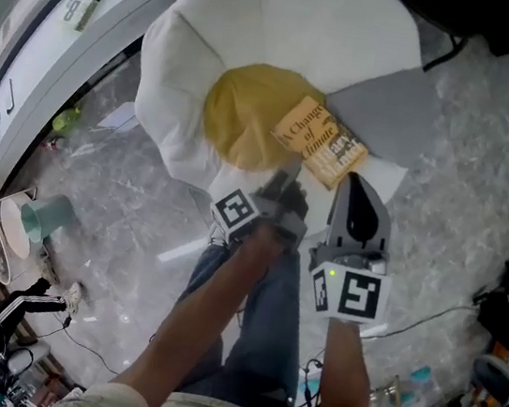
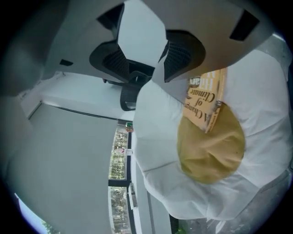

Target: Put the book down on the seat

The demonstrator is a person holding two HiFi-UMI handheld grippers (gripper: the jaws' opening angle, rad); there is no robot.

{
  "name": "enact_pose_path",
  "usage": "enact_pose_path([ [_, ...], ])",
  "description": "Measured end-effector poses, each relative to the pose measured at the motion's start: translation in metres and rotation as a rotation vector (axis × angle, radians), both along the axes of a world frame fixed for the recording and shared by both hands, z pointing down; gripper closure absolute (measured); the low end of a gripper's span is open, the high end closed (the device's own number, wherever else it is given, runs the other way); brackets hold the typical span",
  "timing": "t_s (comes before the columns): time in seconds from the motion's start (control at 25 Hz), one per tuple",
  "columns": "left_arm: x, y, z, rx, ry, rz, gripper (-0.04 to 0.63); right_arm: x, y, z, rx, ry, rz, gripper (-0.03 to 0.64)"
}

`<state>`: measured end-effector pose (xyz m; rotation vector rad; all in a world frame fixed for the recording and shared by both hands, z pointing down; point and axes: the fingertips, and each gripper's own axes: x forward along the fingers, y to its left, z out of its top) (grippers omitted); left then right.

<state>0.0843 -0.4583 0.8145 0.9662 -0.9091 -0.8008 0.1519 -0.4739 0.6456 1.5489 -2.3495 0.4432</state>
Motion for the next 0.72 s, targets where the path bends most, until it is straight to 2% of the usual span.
enact_pose_path([
  [0.24, -0.008, -0.008, -0.088, 0.082, 0.016, -0.021, 0.461, -0.005, 0.007, -0.072, 0.06, 0.012, 0.023, 0.614],
  [0.4, -0.024, -0.005, -0.144, 0.108, -0.003, -0.021, 0.582, -0.013, 0.012, -0.123, 0.102, 0.009, 0.042, 0.614],
  [0.48, -0.031, -0.003, -0.173, 0.137, -0.002, -0.018, 0.588, -0.015, 0.015, -0.147, 0.122, 0.008, 0.054, 0.614],
  [0.6, -0.041, -0.003, -0.228, 0.222, 0.0, -0.007, 0.588, -0.02, 0.023, -0.186, 0.158, 0.006, 0.068, 0.614],
  [0.72, -0.053, -0.001, -0.282, 0.32, -0.092, 0.057, 0.588, -0.028, 0.035, -0.222, 0.193, -0.008, 0.083, 0.614],
])
